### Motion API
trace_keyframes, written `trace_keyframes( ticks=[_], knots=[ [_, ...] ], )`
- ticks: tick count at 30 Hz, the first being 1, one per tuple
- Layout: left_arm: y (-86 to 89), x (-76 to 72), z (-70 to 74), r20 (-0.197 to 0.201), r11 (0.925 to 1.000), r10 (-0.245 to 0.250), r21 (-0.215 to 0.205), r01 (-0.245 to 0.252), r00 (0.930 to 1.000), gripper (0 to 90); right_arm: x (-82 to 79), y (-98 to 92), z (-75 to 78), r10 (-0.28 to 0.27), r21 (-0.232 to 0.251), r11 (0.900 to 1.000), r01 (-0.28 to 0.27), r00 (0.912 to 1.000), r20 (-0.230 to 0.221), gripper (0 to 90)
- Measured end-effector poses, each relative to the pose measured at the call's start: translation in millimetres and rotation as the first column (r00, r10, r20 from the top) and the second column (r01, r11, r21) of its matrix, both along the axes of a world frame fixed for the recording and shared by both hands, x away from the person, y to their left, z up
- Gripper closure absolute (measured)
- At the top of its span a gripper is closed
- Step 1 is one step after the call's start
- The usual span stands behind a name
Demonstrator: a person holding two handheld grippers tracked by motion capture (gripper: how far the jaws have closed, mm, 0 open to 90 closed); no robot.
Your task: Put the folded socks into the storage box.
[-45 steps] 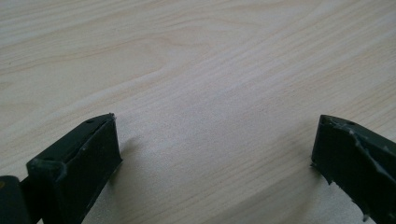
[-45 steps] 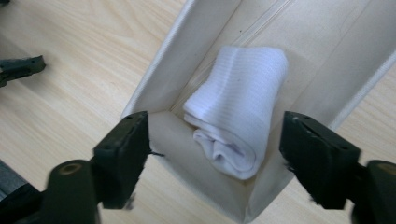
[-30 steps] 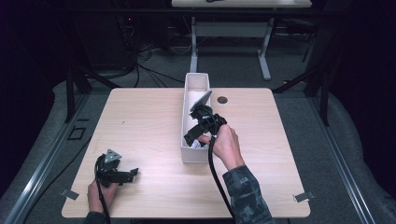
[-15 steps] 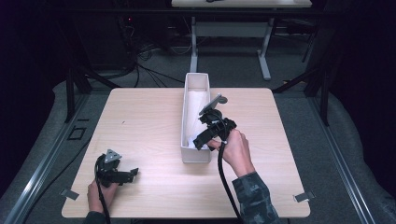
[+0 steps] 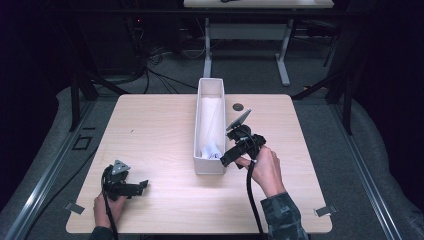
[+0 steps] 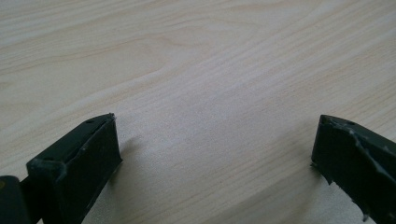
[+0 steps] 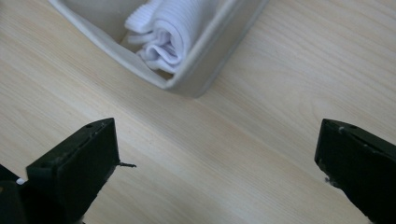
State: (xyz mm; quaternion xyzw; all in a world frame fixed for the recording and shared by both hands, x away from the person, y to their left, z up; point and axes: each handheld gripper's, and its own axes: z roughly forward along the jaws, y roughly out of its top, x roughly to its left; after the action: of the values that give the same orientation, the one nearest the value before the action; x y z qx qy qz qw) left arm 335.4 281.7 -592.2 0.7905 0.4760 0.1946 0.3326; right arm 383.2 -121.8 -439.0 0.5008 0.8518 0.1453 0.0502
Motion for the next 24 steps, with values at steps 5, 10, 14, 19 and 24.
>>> trace_keyframes(
  ticks=[5,10,14,19,24],
  knots=[
    [0.0,0.0,0.0,0.0,1.0,0.0,0.0,0.0,1.0,0.7,-6.7,-15.6,-6.1,-0.015,0.008,1.0,0.015,0.9998,0.016,0.0],
    [0.0,0.0,-0.1,0.001,1.0,0.001,0.0,-0.001,1.0,0.7,-13.9,-31.8,-13.5,-0.035,0.011,0.999,0.035,0.9991,0.023,0.0],
    [0.0,0.0,0.0,0.0,1.0,0.001,0.0,-0.001,1.0,0.7,-19.6,-44.6,-22.5,-0.053,0.015,0.998,0.053,0.9983,0.022,0.0],
    [0.0,0.0,0.0,0.001,1.0,0.0,0.001,0.0,1.0,0.7,-26.2,-59.3,-36.4,-0.079,0.019,0.997,0.079,0.9968,0.012,0.0],
    [0.0,0.1,0.0,0.001,1.0,0.0,0.001,0.0,1.0,0.7,-31.7,-73.6,-49.2,-0.108,0.019,0.994,0.108,0.9941,0.005,0.0]
  ],
)
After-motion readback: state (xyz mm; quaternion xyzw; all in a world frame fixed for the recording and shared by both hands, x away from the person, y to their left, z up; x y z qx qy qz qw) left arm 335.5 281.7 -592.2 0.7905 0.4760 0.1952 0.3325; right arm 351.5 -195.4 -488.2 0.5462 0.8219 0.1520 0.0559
